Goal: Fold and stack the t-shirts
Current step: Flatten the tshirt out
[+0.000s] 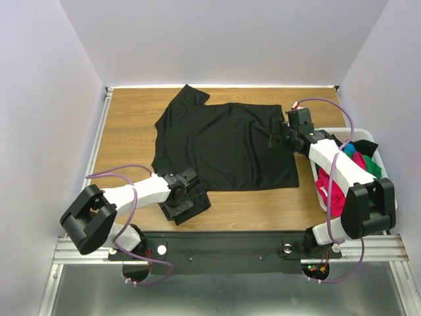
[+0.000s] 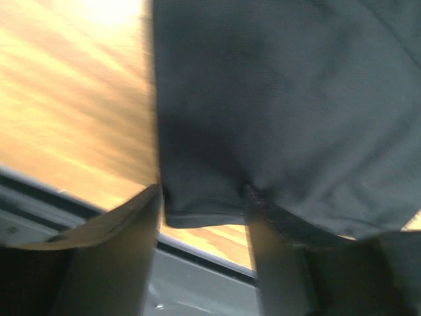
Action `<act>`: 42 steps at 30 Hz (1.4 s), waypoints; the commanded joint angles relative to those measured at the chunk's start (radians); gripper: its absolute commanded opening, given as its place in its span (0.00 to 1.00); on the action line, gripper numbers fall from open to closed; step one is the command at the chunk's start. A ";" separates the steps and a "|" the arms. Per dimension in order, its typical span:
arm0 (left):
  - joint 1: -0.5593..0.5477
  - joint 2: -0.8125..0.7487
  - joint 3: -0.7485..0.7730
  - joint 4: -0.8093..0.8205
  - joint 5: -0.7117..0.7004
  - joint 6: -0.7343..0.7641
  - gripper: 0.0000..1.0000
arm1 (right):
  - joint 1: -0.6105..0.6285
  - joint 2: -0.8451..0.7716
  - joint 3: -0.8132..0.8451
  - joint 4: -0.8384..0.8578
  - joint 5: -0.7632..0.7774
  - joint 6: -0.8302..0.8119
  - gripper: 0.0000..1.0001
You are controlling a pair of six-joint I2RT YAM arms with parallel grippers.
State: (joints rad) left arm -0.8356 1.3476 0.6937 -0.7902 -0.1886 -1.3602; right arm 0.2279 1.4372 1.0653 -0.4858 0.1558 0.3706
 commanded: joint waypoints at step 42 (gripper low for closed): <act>0.010 -0.062 -0.056 0.054 0.001 -0.020 0.00 | -0.006 -0.236 -0.438 -0.042 0.151 0.348 0.83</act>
State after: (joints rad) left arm -0.8337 1.2964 0.6483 -0.7143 -0.1513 -1.3678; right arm 0.2291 1.1759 0.6380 -0.5846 0.2024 0.6258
